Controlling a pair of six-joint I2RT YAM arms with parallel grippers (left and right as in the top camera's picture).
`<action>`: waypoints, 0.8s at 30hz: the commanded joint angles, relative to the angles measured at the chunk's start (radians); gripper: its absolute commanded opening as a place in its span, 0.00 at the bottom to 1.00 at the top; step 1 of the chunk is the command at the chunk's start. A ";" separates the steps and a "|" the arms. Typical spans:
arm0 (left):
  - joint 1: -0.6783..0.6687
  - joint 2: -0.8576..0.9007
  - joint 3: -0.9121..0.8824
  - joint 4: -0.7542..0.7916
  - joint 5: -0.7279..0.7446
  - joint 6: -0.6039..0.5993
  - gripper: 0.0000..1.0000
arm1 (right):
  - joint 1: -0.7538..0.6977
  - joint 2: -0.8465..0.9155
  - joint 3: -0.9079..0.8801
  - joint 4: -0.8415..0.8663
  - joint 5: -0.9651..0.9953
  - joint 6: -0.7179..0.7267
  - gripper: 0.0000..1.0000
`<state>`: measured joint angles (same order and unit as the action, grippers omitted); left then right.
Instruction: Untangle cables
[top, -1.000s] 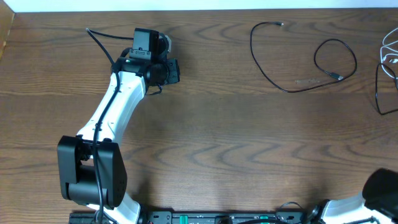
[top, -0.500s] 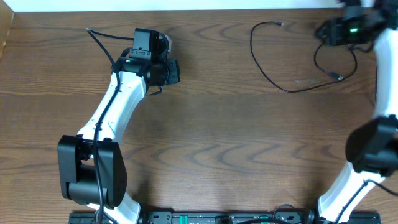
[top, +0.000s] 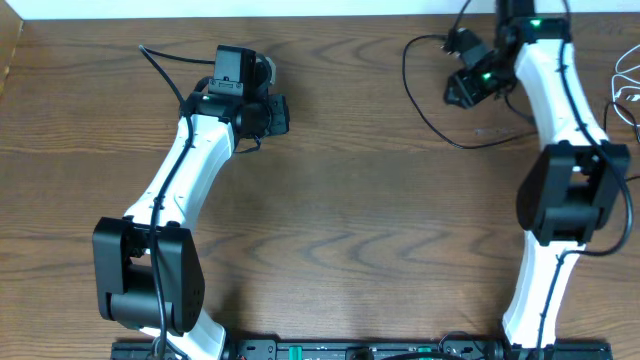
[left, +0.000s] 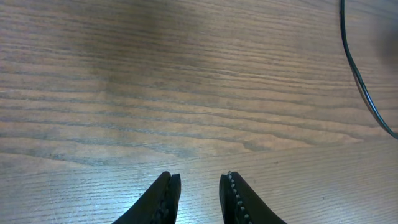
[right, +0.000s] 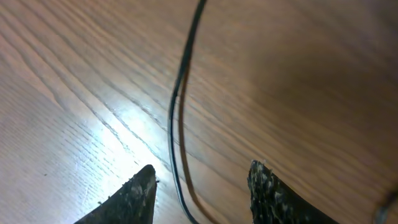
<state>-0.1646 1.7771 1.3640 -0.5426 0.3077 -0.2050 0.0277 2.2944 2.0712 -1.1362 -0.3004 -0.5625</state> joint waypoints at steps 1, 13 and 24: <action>0.000 0.016 -0.005 -0.003 -0.014 0.010 0.28 | 0.027 0.044 0.010 -0.008 0.003 -0.041 0.45; 0.000 0.016 -0.005 -0.003 -0.014 0.010 0.28 | 0.079 0.134 0.008 -0.028 0.029 -0.037 0.45; 0.000 0.016 -0.005 -0.003 -0.013 0.010 0.28 | 0.080 0.139 -0.002 -0.031 0.033 -0.037 0.47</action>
<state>-0.1646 1.7771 1.3640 -0.5430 0.3077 -0.2050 0.1032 2.4191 2.0708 -1.1645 -0.2718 -0.5880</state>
